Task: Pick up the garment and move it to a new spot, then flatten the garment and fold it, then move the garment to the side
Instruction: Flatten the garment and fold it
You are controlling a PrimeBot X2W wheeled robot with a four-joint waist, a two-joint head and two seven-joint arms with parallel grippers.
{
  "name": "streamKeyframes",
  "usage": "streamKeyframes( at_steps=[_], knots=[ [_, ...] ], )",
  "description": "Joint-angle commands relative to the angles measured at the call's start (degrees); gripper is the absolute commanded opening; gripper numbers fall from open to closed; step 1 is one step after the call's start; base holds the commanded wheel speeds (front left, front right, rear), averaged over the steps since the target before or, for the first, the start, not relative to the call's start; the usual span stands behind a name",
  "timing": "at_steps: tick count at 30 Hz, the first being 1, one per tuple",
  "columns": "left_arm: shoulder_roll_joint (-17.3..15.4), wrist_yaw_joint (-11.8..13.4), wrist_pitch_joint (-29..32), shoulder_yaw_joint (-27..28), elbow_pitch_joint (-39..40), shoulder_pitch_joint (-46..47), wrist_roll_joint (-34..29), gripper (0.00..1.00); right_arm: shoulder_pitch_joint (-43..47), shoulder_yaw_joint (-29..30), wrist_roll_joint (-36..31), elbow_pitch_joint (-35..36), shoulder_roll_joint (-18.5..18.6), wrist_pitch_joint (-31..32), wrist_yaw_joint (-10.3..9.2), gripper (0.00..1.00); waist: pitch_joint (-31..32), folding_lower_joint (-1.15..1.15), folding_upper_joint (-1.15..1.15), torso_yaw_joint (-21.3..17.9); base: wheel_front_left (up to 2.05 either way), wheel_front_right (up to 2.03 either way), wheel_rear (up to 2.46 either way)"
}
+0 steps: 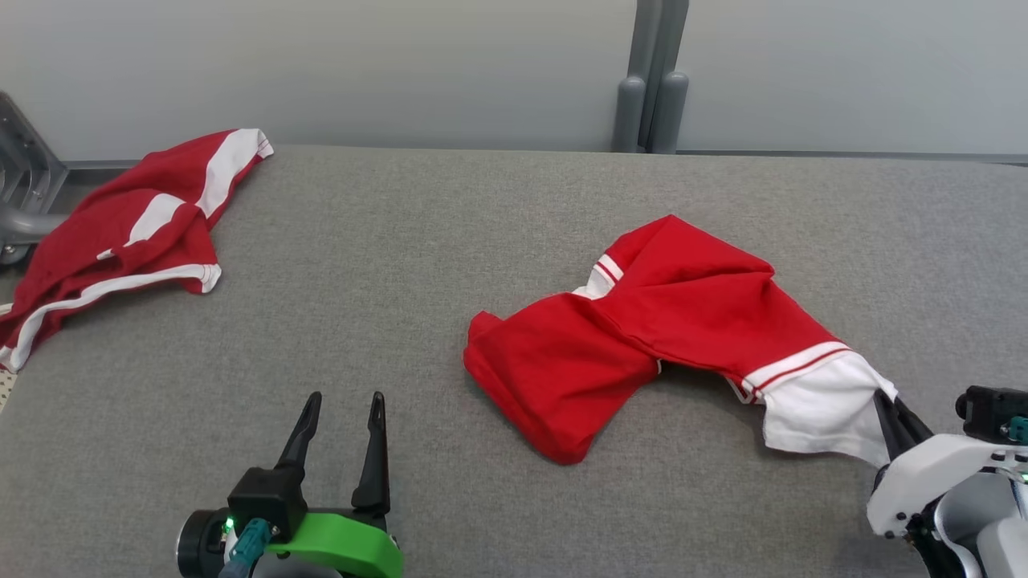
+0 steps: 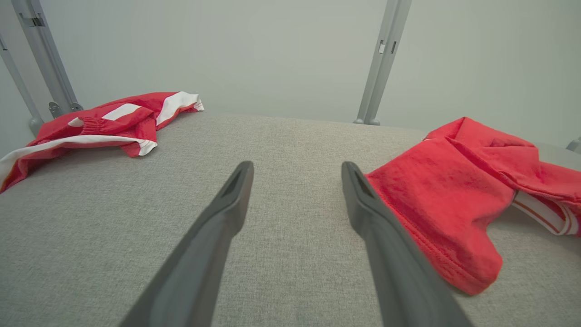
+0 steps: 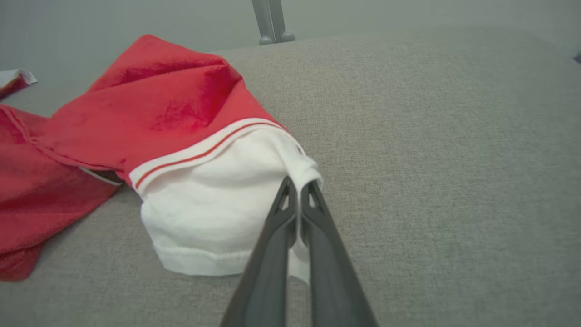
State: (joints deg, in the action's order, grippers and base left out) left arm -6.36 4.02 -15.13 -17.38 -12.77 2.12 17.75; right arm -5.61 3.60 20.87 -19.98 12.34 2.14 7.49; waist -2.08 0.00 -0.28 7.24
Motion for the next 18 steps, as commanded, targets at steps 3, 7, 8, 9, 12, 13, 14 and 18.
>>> streamKeyframes(
  at_steps=[3, 7, 8, 9, 12, 13, 14, 18],
  knots=[
    [0.1, -0.6, 0.0, 0.0, -0.1, -0.8, -0.5, 1.0, 3.1, 1.5, -3.1, 2.8, 1.9, 5.5, 0.0, 0.0, 0.3, 0.0, 0.28, -0.4, 0.0, 0.0, 0.0],
    [0.3, -0.9, 0.0, -0.3, -0.5, -0.9, -0.7, 1.0, 5.3, 3.9, -4.6, 4.1, 2.1, 9.2, 0.0, 0.0, 0.3, 0.0, 0.28, -0.4, 0.0, 0.0, 0.0],
    [0.4, -1.1, 0.0, -0.4, -0.7, -0.8, -0.8, 1.0, 5.6, 4.8, -5.5, 3.9, 2.5, 9.1, -0.02, 0.0, 0.3, 0.0, 0.28, -0.4, 0.0, 0.0, 0.0],
    [0.4, -1.1, 0.0, -0.5, -0.8, -0.8, -0.9, 1.0, 5.8, 5.5, -6.3, 3.5, 2.3, 8.9, -0.02, 0.0, 0.2, 0.0, 0.28, -0.5, 0.0, 0.0, 0.0],
    [0.5, -1.2, 0.0, -0.6, -1.2, -0.6, -1.0, 1.0, 5.6, 7.1, -8.4, 2.0, 1.8, 8.3, -0.01, 0.0, 0.0, 0.0, 0.28, -0.8, 0.0, 0.0, 0.0],
    [0.4, -1.3, 0.0, -0.7, -1.3, -0.6, -1.0, 1.0, 5.2, 7.5, -8.8, 1.4, 1.6, 8.2, -0.01, 0.0, 0.0, 0.0, 0.28, -0.9, 0.0, 0.0, 0.0],
    [0.4, -1.4, 0.0, -0.8, -1.4, -0.5, -1.1, 1.0, 4.8, 7.9, -9.5, 0.8, 1.9, 7.8, -0.01, 0.0, -0.1, 0.0, 0.28, -1.0, 0.0, 0.0, 0.0],
    [0.4, -1.5, 0.0, -1.0, -1.6, 0.0, -1.3, 1.0, 3.6, 6.7, -10.7, -1.0, 1.9, 6.5, -0.01, 0.42, -0.4, 0.0, 0.28, -1.6, 0.0, 0.0, 0.0]
  ],
)
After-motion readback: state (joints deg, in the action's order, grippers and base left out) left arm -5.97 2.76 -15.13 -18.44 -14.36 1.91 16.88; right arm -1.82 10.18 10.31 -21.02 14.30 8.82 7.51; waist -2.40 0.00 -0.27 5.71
